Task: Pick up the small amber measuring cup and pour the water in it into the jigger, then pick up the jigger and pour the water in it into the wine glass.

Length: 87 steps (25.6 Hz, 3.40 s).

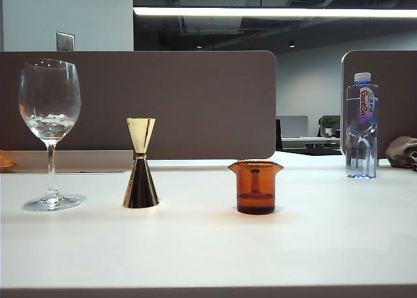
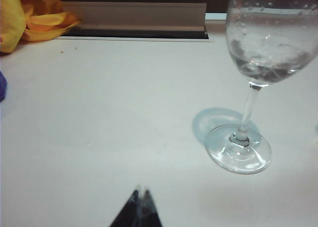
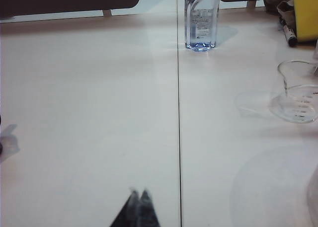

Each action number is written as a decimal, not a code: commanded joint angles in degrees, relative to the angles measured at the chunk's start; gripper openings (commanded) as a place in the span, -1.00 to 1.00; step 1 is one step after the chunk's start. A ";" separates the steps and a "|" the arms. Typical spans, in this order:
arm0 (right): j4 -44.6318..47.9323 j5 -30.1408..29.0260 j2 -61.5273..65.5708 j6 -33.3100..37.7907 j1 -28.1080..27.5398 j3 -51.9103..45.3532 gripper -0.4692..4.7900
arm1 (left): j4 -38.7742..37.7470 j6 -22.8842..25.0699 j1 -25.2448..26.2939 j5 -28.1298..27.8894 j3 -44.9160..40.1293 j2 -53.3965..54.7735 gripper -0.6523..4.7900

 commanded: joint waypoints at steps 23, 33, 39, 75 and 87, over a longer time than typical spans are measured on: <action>0.28 0.04 0.07 0.20 -0.07 -0.42 -0.82 | -0.61 -0.11 -0.17 0.00 0.11 0.20 -0.77; 0.26 0.04 0.07 0.20 -0.07 -0.42 -0.82 | -26.73 -0.09 -2.21 0.00 21.99 17.59 -0.77; 0.26 0.04 0.07 0.20 -0.04 -0.42 -0.82 | -24.20 -0.11 -6.38 0.00 37.11 24.65 -0.77; 0.26 0.04 0.07 0.20 -0.07 -0.42 -0.82 | -30.47 -7.85 -21.73 18.08 48.76 29.33 -0.77; 0.26 0.04 0.07 0.20 -0.07 -0.42 -0.82 | -46.99 -6.12 -21.70 13.03 58.58 31.02 -0.77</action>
